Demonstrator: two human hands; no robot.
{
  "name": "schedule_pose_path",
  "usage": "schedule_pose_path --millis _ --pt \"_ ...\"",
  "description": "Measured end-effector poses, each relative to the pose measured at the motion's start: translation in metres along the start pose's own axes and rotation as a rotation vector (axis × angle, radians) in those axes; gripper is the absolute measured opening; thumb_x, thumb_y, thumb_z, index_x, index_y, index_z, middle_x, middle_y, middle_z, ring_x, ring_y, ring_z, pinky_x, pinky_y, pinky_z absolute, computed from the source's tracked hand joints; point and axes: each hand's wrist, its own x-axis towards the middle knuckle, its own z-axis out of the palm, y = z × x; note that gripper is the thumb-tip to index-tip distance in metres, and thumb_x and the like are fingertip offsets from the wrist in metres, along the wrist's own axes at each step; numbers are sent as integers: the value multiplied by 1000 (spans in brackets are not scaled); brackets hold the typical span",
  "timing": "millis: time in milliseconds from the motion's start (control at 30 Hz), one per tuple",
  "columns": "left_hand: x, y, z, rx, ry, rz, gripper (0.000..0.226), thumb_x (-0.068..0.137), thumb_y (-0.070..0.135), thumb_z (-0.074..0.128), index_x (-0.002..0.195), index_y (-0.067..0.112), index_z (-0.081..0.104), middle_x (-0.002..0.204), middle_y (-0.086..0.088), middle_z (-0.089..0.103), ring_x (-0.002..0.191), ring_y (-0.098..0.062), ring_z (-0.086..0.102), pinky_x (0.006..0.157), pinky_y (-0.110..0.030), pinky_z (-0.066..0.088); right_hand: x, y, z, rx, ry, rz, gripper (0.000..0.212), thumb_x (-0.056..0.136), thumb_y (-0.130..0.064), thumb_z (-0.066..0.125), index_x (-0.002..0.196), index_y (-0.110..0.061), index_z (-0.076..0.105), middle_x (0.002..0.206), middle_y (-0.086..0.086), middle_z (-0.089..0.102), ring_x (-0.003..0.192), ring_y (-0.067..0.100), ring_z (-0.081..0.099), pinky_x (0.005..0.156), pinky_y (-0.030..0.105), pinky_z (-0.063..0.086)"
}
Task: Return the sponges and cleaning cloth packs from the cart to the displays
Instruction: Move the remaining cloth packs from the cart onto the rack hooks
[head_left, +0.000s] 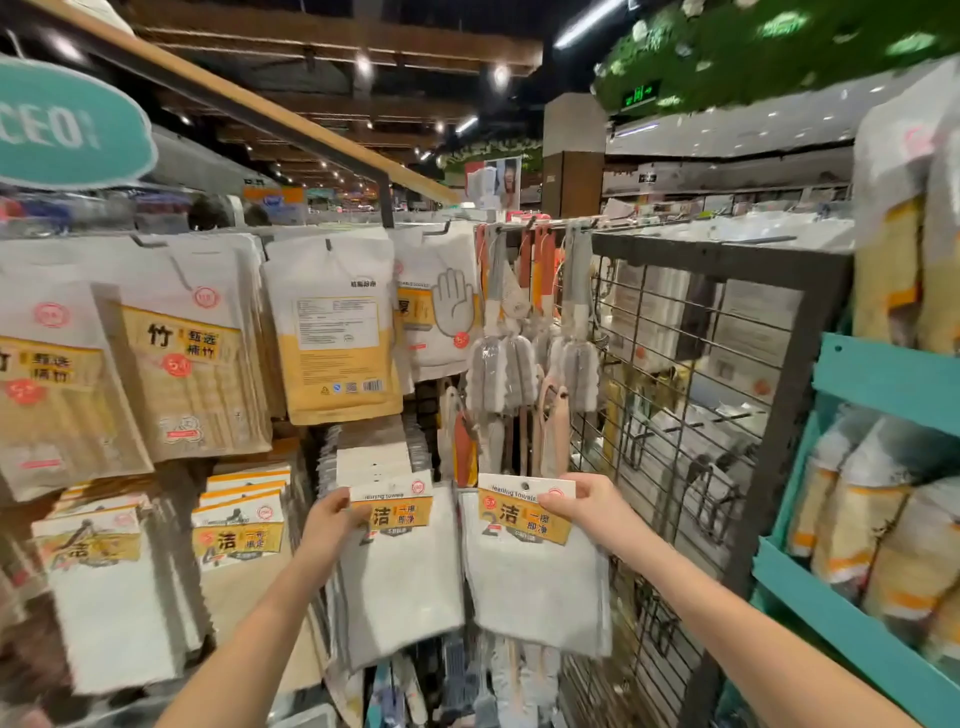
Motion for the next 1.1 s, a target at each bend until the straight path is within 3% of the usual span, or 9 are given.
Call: schedule_pose_path --millis 100,200,400,567,667,833,933,1033,1100 --pt "19 -11 -2 27 24 -32 9 89 5 61 97 4 65 94 -13 71 91 -32 67 84 -45 51 4 6 -4 -15 3 17 12 83 -27 71 94 -23 71 91 -6 75 88 8 70 85 30 55" --pt "31 -16 2 102 2 -21 6 88 7 62 93 7 64 91 -10 71 89 -31 67 86 -49 51 9 8 -5 -39 16 38 10 82 -28 72 91 -24 71 91 -6 75 87 9 70 87 34 55" --pt "28 -18 1 94 -39 19 5 92 6 57 95 5 61 91 -10 70 88 -28 66 78 -38 50 25 1 0 -53 6 45 9 82 -29 72 89 -23 71 89 -5 75 87 9 70 86 35 56" --pt "21 -29 -17 25 -67 4 19 94 5 54 109 15 61 101 -3 73 95 -21 69 85 -35 52 32 -9 14 -77 -25 0 19 84 -28 69 96 -13 71 91 -2 75 86 10 70 84 31 54" --pt "20 -29 -22 22 -76 -5 23 95 5 53 113 16 60 103 -1 73 96 -17 69 80 -27 52 35 -10 23 -70 -31 3 21 85 -30 69 95 -12 71 90 -3 75 86 10 70 83 32 53" --pt "18 -33 -22 17 -44 -41 25 95 6 52 118 16 57 105 -2 71 94 -13 68 72 -20 50 41 -16 39 -57 -70 -5 21 87 -24 67 99 -7 69 90 -1 75 74 2 69 73 25 57" --pt "22 -29 -13 99 41 -44 23 94 5 53 115 11 59 105 -3 69 90 -15 66 66 -18 47 45 -16 47 -48 -79 7 20 89 -20 64 101 -4 67 94 5 73 50 -9 59 45 9 43" --pt "28 -21 -3 183 128 -57 16 92 0 53 106 7 57 95 -4 64 74 -12 60 58 -20 45 47 -13 52 -48 -79 4 23 86 -22 68 102 -5 68 94 0 74 73 -2 68 59 9 49" --pt "36 -22 0 265 164 -79 17 91 3 54 107 7 58 92 -5 64 75 -17 60 65 -28 50 47 -12 54 -43 -85 7 18 86 -23 69 98 -10 70 92 -3 74 85 6 70 73 18 55"
